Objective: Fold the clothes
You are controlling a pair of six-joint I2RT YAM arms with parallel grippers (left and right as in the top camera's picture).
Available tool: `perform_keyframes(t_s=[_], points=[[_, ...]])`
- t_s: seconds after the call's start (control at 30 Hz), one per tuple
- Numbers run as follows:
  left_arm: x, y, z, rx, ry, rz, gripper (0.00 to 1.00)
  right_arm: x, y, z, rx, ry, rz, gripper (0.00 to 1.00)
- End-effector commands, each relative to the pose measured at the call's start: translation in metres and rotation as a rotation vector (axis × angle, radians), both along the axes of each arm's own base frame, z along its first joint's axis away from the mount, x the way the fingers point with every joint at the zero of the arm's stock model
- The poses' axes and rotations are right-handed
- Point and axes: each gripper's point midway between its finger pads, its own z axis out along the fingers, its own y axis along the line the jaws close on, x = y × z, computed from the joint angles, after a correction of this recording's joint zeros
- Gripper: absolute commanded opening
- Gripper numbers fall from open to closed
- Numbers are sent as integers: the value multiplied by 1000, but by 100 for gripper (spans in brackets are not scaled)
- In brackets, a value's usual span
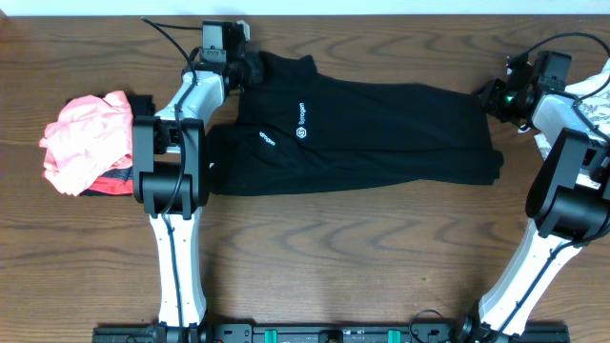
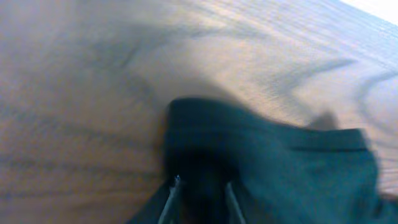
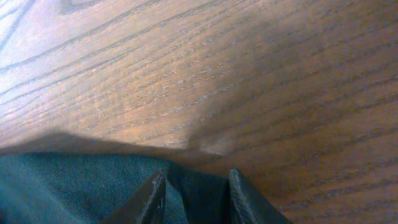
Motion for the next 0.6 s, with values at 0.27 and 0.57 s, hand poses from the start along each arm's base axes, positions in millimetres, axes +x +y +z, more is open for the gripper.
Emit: perform_keyframes(t_s=[0.27,0.57], points=[[5,19,10,81,-14,59,36,-8,7,-26,19,66,0,32],[10,13,16,63,-47,43,40,-8,7,-26,19,66,0,32]])
